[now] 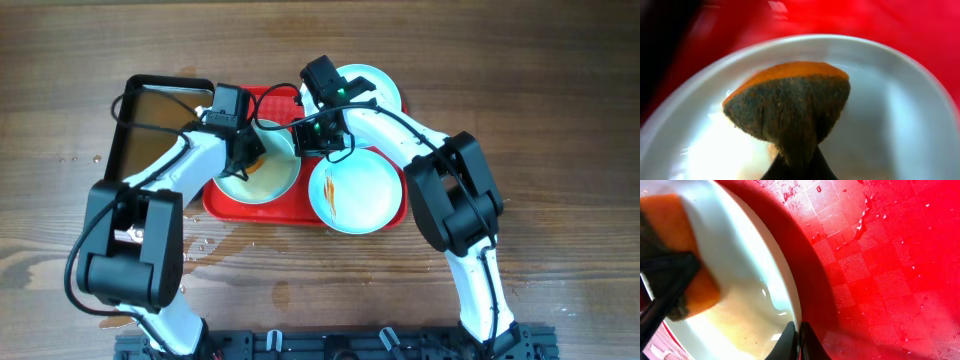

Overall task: Clean dirty plates on tray and stack at the side
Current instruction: 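Scrub the left plate with the sponge while the right gripper holds its rim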

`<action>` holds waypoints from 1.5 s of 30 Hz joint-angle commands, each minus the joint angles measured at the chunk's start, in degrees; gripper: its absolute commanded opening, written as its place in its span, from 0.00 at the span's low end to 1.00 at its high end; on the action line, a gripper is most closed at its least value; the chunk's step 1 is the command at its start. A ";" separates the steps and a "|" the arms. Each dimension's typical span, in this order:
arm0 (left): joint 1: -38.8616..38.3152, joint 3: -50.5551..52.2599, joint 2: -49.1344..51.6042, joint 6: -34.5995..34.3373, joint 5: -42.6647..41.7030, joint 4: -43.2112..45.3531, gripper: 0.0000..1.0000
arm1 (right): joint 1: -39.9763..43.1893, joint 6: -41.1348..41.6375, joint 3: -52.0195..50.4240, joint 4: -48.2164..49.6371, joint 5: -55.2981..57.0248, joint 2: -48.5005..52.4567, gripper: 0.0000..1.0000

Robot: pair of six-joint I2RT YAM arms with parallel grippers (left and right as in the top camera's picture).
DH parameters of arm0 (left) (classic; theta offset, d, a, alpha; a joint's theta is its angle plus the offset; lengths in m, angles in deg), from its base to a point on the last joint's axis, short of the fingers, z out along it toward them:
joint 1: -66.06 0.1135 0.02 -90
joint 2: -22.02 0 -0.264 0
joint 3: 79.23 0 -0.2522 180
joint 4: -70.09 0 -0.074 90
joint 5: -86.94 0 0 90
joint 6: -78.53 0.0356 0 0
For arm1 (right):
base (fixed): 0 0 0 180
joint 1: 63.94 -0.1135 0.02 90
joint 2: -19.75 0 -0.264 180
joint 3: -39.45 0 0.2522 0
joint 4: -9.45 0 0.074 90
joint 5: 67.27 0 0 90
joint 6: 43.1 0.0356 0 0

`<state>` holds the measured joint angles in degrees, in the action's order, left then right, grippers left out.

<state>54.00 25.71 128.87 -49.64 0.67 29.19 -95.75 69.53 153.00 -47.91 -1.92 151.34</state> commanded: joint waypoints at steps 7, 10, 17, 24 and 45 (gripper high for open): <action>-0.28 4.17 5.07 -1.68 -29.14 -12.92 0.04 | 0.17 -0.13 -0.15 0.00 -0.46 1.33 0.04; -0.48 4.17 5.07 1.90 -30.60 -9.42 0.04 | 0.17 -0.13 -0.17 0.00 -0.46 1.33 0.04; -0.35 4.17 6.32 3.45 -5.18 8.00 0.04 | 0.17 -0.15 -0.17 -0.11 -0.46 1.33 0.04; 1.33 4.17 6.32 -3.32 4.44 -4.83 0.04 | 0.17 -0.13 -0.15 0.04 -0.46 1.33 0.04; 6.36 3.02 6.29 -0.44 -12.02 3.76 0.04 | 0.17 -0.15 -0.17 -0.11 -0.46 1.33 0.04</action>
<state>56.21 26.87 130.64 -49.53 -24.60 34.72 -95.75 69.53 153.00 -47.91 -1.94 151.34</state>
